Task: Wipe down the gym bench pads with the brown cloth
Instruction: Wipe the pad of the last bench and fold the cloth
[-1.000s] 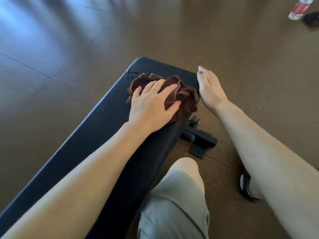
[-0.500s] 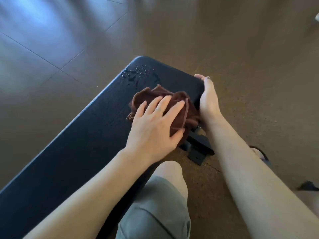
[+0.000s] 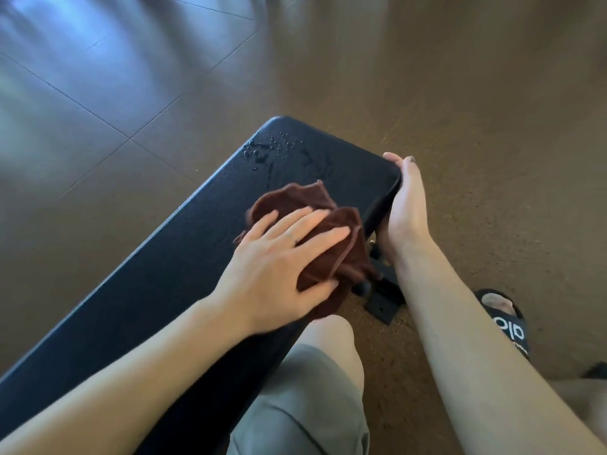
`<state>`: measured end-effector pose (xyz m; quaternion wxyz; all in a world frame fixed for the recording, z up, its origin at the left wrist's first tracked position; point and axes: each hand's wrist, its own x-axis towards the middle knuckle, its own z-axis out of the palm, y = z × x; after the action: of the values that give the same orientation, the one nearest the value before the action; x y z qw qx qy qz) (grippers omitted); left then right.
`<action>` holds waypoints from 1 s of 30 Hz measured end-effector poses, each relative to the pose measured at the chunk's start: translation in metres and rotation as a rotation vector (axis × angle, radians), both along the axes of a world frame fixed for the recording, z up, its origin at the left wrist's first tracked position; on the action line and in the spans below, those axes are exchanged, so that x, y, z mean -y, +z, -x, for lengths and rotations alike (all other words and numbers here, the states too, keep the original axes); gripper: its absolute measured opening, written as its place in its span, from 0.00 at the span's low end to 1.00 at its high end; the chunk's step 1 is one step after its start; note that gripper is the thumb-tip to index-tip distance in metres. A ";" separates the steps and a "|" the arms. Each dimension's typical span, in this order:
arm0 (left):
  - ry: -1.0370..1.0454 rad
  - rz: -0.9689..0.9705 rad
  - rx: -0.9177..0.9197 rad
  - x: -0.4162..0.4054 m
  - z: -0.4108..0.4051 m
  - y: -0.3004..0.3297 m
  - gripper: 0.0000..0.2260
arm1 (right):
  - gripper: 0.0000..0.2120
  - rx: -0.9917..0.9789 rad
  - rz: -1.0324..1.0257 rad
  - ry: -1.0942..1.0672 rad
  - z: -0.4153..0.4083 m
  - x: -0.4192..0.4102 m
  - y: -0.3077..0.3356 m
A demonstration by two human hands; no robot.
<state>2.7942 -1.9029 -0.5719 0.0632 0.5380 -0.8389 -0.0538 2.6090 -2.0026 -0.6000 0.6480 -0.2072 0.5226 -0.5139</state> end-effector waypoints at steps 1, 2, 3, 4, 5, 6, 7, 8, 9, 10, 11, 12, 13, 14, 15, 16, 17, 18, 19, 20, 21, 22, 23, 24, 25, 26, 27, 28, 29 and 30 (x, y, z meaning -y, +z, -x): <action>-0.030 -0.005 -0.009 0.019 0.007 0.001 0.28 | 0.22 0.026 -0.007 -0.011 0.002 0.002 -0.002; -0.057 -0.018 -0.019 0.041 0.013 0.001 0.28 | 0.24 0.060 -0.015 -0.022 0.005 0.004 -0.004; -0.085 -0.032 -0.022 0.063 0.017 0.001 0.28 | 0.25 0.093 -0.032 -0.028 0.008 0.005 -0.005; -0.116 -0.045 -0.020 0.085 0.020 0.001 0.27 | 0.26 0.131 -0.046 -0.030 0.010 0.005 -0.006; -0.142 -0.048 -0.019 0.105 0.021 0.002 0.27 | 0.27 0.148 -0.053 -0.033 0.012 0.005 -0.008; -0.148 -0.047 -0.018 0.122 0.020 0.003 0.26 | 0.28 0.145 -0.043 -0.030 0.012 0.006 -0.010; -0.126 -0.050 -0.014 0.136 0.018 0.004 0.25 | 0.28 0.114 -0.034 -0.026 0.010 0.006 -0.011; -0.080 -0.054 -0.014 0.146 0.015 0.004 0.24 | 0.27 0.068 -0.028 -0.030 0.008 0.006 -0.009; -0.022 -0.051 -0.027 0.152 0.010 0.004 0.24 | 0.27 0.016 -0.022 -0.042 0.005 0.007 -0.007; 0.037 -0.031 -0.044 0.154 0.004 0.002 0.24 | 0.26 -0.020 -0.022 -0.053 0.003 0.008 -0.006; 0.098 -0.002 -0.057 0.152 -0.003 -0.001 0.24 | 0.25 -0.045 -0.022 -0.071 0.000 0.009 -0.006; 0.157 0.027 -0.069 0.148 -0.010 -0.003 0.24 | 0.25 -0.069 -0.021 -0.080 -0.002 0.009 -0.005; 0.219 0.050 -0.082 0.144 -0.018 -0.004 0.23 | 0.24 -0.093 -0.017 -0.081 -0.004 0.009 -0.005; 0.286 0.062 -0.087 0.138 -0.027 -0.005 0.22 | 0.23 -0.113 -0.012 -0.077 -0.007 0.008 -0.005; 0.357 0.056 -0.085 0.130 -0.036 -0.004 0.22 | 0.23 -0.131 -0.003 -0.079 -0.010 0.006 -0.005; 0.423 0.038 -0.080 0.121 -0.045 -0.002 0.22 | 0.23 -0.148 0.004 -0.086 -0.012 0.005 -0.005; 0.482 0.018 -0.076 0.109 -0.054 -0.001 0.22 | 0.24 -0.167 0.008 -0.097 -0.015 0.004 -0.004; 0.539 0.000 -0.070 0.094 -0.063 0.001 0.23 | 0.26 -0.189 0.010 -0.112 -0.018 0.003 -0.003; 0.589 -0.009 -0.061 0.075 -0.071 0.002 0.23 | 0.27 -0.211 0.016 -0.130 -0.020 0.004 -0.005; 0.623 -0.009 -0.043 0.052 -0.079 0.002 0.23 | 0.29 -0.227 0.026 -0.147 -0.022 0.003 -0.006; 0.639 0.002 -0.026 0.028 -0.085 0.003 0.24 | 0.30 -0.238 0.033 -0.162 -0.024 0.003 -0.008; 0.642 0.018 -0.015 0.005 -0.087 0.004 0.24 | 0.31 -0.237 0.035 -0.178 -0.025 0.003 -0.008; 0.642 0.029 -0.010 -0.013 -0.088 0.004 0.26 | 0.31 -0.235 0.033 -0.192 -0.026 0.003 -0.008; 0.641 0.035 -0.001 -0.025 -0.086 0.002 0.26 | 0.30 -0.239 0.028 -0.202 -0.027 0.003 -0.008; 0.639 0.038 0.003 -0.029 -0.083 0.000 0.26 | 0.29 -0.246 0.025 -0.211 -0.028 0.004 -0.008; 0.633 0.047 0.001 -0.025 -0.081 -0.001 0.26 | 0.27 -0.257 0.023 -0.221 -0.028 0.004 -0.009; 0.620 0.065 -0.005 -0.014 -0.078 -0.001 0.26 | 0.26 -0.266 0.024 -0.234 -0.028 0.004 -0.009; 0.600 0.080 -0.002 0.003 -0.076 -0.001 0.26 | 0.25 -0.271 0.025 -0.248 -0.028 0.005 -0.009; 0.576 0.091 0.002 0.025 -0.072 -0.001 0.27 | 0.25 -0.275 0.026 -0.253 -0.028 0.005 -0.010; 0.558 0.090 0.002 0.050 -0.067 -0.001 0.28 | 0.24 -0.279 0.027 -0.246 -0.027 0.005 -0.009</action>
<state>2.8614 -1.9528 -0.5728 0.0986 0.7449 -0.6598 0.0035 2.6359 -2.0076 -0.6090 0.4987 -0.2195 0.6218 -0.5627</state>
